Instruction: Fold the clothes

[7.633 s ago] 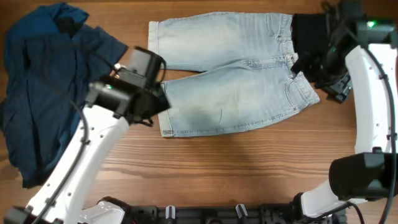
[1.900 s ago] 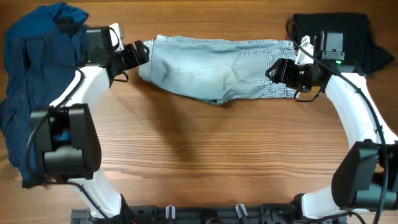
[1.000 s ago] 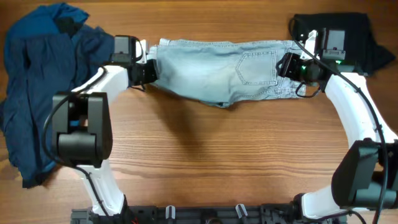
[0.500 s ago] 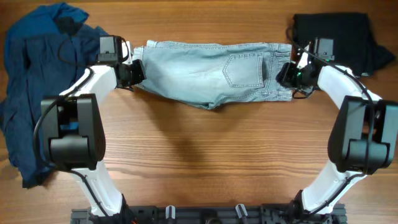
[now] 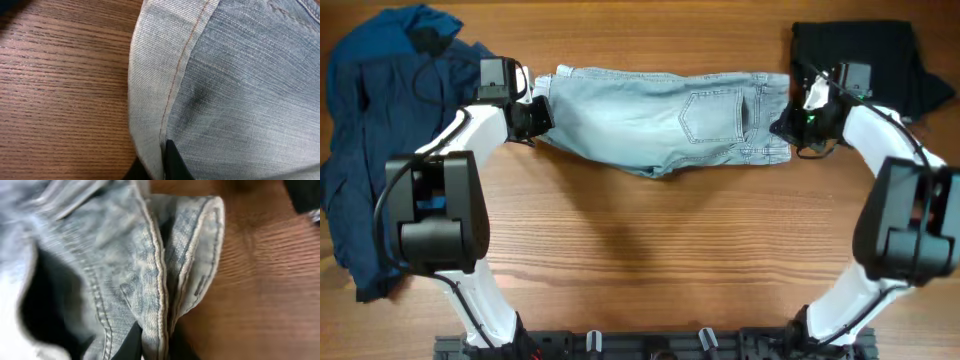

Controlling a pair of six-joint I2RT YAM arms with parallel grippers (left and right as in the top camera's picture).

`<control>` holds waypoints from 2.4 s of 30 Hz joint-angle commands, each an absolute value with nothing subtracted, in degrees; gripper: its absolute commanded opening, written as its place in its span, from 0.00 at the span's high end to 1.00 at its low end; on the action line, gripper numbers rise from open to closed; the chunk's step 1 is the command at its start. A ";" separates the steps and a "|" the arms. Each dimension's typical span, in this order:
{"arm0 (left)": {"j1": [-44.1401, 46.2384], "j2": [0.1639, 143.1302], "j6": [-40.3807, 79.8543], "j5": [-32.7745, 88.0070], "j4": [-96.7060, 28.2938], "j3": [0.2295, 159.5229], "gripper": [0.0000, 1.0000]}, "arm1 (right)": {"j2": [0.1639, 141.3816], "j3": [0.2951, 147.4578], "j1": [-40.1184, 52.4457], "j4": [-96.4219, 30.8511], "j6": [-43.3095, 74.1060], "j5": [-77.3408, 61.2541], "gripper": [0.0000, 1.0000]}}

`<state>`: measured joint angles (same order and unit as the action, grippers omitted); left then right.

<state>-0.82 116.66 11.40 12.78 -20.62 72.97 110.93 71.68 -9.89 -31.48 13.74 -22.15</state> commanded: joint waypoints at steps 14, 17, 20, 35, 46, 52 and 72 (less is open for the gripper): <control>0.27 114.96 10.70 9.76 -20.40 72.55 0.96 | 102.74 71.68 28.36 -11.09 23.55 -20.53 0.96; 0.27 114.96 10.68 9.74 -20.43 72.55 0.96 | 107.74 71.68 33.26 -1.76 32.97 -16.36 0.96; 0.27 114.96 10.70 9.74 -20.40 72.55 0.96 | 110.61 71.68 34.57 5.21 39.13 -16.19 0.96; 0.25 114.96 10.70 9.72 -20.45 72.55 0.96 | 119.15 71.70 37.47 25.41 55.13 -12.10 0.01; -9.21 96.05 17.50 8.27 -22.09 73.21 0.00 | 114.87 71.81 27.77 18.09 46.22 -23.24 0.01; -4.78 90.02 18.33 11.33 -23.90 73.19 0.00 | 114.85 72.01 16.80 0.36 36.42 -31.00 0.01; 6.85 112.84 18.50 -5.96 -18.65 73.19 0.76 | 116.33 71.94 19.75 -7.33 32.60 -27.03 0.01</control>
<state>7.33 112.29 18.55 -3.64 -18.39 73.03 116.31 71.83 18.44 -8.56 31.35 -30.24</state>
